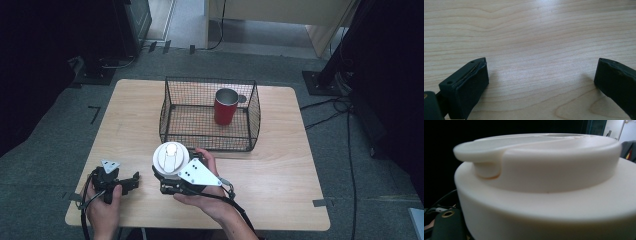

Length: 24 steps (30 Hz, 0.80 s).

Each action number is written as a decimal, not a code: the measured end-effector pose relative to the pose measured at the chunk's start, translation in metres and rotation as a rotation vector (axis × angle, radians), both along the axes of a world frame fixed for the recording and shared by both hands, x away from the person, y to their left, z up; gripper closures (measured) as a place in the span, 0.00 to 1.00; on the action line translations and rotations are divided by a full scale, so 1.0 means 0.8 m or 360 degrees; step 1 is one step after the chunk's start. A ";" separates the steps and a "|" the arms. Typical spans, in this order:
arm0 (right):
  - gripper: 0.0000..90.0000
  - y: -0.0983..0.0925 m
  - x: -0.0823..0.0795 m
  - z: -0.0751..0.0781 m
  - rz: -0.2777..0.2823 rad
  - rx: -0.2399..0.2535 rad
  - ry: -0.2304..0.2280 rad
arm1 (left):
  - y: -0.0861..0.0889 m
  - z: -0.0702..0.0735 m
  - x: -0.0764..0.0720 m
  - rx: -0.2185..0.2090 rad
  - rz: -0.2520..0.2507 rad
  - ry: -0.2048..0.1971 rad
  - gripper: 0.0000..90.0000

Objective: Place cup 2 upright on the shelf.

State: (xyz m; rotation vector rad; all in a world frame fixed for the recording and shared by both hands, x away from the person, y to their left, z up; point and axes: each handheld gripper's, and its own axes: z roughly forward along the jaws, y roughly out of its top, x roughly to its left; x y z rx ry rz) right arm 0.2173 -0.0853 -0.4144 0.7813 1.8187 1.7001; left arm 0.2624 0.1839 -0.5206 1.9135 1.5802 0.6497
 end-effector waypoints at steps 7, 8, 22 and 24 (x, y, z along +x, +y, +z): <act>0.17 -0.003 0.010 0.014 -0.0031 -0.0001 -0.0036 | 0.000 0.000 0.000 -0.0003 0.0000 -0.0003 0.00; 0.17 -0.003 0.012 0.016 -0.0036 -0.0005 -0.0043 | 0.000 0.000 0.000 -0.0001 -0.0002 -0.0003 0.00; 0.17 -0.013 0.039 0.039 -0.0159 0.0017 -0.0102 | 0.000 0.000 0.000 0.0000 0.0000 -0.0001 0.00; 0.17 -0.014 0.042 0.041 -0.0172 0.0024 -0.0102 | 0.000 0.000 0.000 0.0000 0.0001 -0.0002 0.00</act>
